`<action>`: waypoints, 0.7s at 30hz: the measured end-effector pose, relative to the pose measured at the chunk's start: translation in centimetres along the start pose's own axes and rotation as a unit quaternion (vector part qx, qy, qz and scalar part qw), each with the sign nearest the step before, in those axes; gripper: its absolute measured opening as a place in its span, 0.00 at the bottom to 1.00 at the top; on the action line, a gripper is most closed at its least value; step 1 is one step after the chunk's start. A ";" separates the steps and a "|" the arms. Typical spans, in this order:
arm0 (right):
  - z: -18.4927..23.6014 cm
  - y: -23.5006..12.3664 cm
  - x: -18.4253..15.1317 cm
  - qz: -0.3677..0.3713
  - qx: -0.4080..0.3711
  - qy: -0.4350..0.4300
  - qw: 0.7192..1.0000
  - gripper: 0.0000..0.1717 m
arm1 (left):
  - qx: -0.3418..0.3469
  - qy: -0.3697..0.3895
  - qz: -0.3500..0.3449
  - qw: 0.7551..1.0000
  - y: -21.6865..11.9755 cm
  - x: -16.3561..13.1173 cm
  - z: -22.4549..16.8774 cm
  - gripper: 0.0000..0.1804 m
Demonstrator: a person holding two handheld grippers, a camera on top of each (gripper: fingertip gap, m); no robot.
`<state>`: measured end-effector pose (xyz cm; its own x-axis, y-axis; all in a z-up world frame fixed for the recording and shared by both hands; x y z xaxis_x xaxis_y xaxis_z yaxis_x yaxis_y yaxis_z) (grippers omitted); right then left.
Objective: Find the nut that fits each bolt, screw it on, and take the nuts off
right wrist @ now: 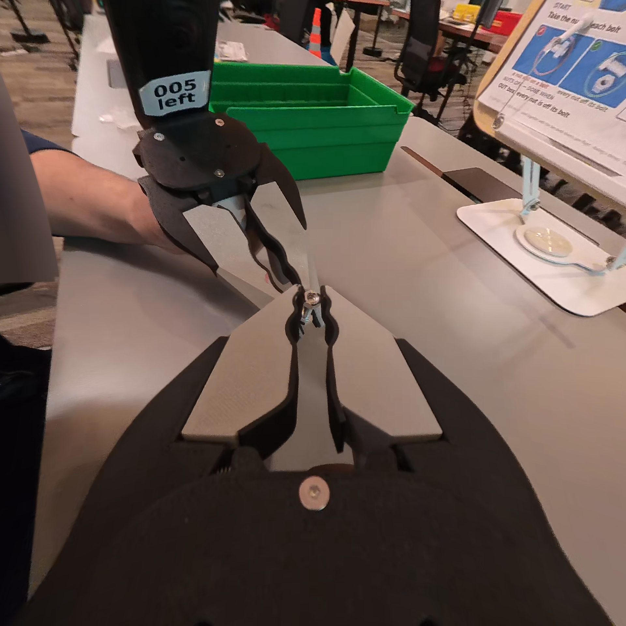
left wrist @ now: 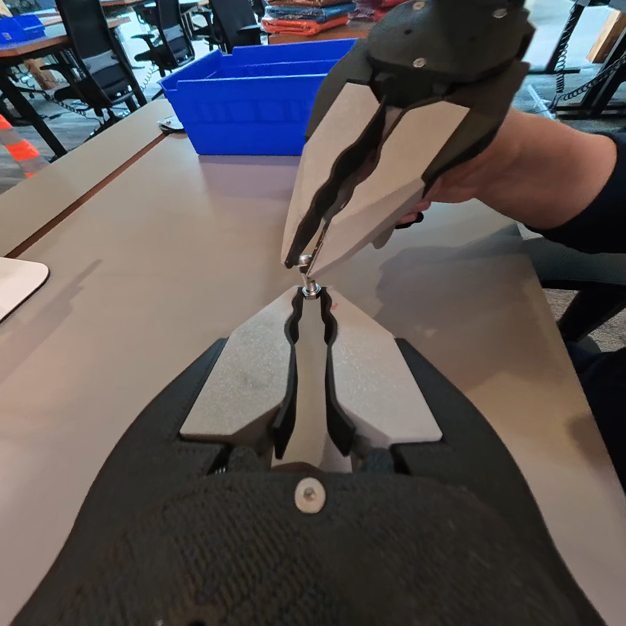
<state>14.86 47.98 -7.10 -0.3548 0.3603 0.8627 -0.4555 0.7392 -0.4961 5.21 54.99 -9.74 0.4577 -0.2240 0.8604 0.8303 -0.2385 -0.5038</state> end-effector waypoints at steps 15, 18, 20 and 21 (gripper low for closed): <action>-1.7 2.2 -3.3 0.032 0.011 0.061 0.998 0.03 | -0.035 -0.062 0.099 0.993 1.7 -2.9 1.9 0.04; -2.7 2.4 -3.9 0.058 -0.008 0.060 0.996 0.04 | -0.018 -0.036 0.126 0.991 2.0 -3.2 1.6 0.04; -3.6 3.0 -5.5 0.127 -0.028 0.058 0.990 0.04 | -0.020 -0.028 0.130 0.991 2.1 -3.2 1.5 0.04; -3.7 3.2 -6.2 0.158 -0.033 0.047 0.986 0.04 | -0.020 -0.025 0.126 0.992 2.1 -3.2 1.5 0.04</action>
<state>18.61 50.24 -13.70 -0.3921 0.6277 0.6725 -0.2781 0.6159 -0.7371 5.94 56.65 -13.41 0.6650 -0.2350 0.7089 0.6746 -0.2183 -0.7052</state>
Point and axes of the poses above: each gripper's, where its closed fingertips meet, y out along the fingers, x out of its top, z = x × y across the jaws, the point moved 8 cm from there along -y, back along the fingers, and after that the axes turned 10 degrees about z, right-handed, at the moved point
